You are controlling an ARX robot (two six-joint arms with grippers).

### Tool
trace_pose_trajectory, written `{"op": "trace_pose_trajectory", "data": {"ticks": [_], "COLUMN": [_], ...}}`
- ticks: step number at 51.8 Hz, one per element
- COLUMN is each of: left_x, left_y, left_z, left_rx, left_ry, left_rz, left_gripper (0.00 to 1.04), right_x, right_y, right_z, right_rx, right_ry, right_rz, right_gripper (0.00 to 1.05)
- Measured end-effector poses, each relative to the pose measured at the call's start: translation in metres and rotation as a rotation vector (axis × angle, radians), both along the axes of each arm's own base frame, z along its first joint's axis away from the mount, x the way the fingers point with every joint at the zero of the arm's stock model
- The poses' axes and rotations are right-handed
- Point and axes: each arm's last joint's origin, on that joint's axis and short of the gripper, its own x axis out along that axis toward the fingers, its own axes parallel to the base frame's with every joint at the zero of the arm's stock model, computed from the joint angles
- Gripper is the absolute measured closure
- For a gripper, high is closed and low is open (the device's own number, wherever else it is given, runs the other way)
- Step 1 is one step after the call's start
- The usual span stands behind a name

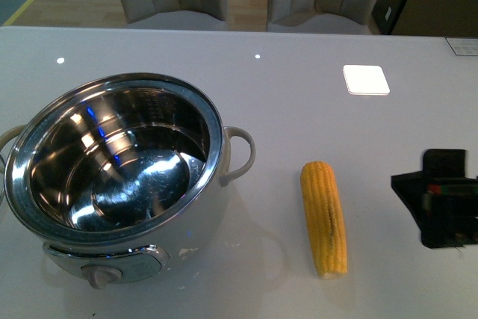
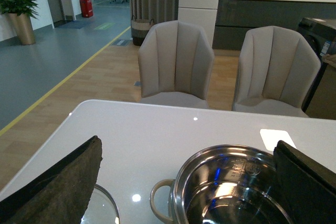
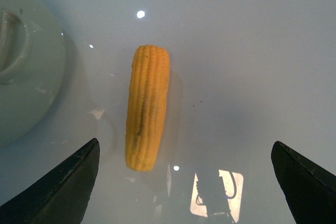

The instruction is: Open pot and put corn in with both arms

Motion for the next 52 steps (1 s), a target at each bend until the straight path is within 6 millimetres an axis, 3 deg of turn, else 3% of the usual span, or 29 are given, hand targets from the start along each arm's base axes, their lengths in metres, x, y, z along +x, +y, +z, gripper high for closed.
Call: {"op": "trace_pose_trajectory", "data": {"ticks": [11,21,52], "left_x": [0.0,0.0,0.0], "left_y": [0.0,0.0,0.0], "left_z": [0.0,0.0,0.0], "left_rx": [0.0,0.0,0.0], "left_ry": [0.0,0.0,0.0], "left_rz": [0.0,0.0,0.0], "left_gripper": [0.07,0.07,0.07], "right_x": [0.025,0.032,0.069], "right_y": [0.023,0.041,0.066], "right_z": [-0.034,-0.063,-0.118], "right_rx": [-0.059,-0.087,-0.192], "right_ry": [0.056,0.125,0.19], "right_rz": [0.025,0.081,0.132], "right_gripper": [0.09,0.09,0.09]}}
